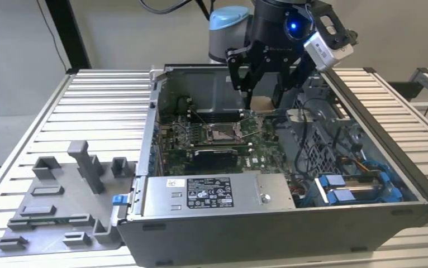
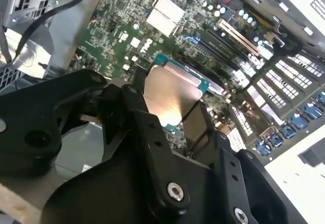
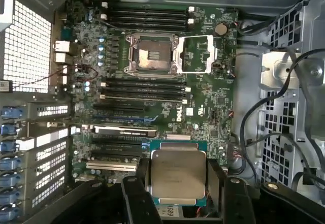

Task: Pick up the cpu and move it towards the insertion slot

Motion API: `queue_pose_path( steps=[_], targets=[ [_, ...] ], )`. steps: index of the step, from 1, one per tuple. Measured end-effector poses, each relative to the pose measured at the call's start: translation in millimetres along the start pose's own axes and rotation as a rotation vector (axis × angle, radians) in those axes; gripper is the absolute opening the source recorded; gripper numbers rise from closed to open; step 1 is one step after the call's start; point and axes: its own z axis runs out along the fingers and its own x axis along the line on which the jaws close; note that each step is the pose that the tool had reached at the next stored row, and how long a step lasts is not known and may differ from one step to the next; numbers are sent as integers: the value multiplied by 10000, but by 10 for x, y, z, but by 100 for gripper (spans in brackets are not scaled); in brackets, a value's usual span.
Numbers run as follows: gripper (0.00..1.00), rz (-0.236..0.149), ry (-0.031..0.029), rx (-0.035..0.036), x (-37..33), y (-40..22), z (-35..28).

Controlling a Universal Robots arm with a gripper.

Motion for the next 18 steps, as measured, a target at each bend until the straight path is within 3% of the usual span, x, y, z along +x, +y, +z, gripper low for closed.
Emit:
queue_pose_path(
  steps=[8, 13, 18],
  targets=[
    [0, 1, -1, -1, 19, 1, 3],
    [0, 22, -1, 1, 167, 28, 32],
    [0, 34, -2, 0, 252, 127, 73]
  ],
)
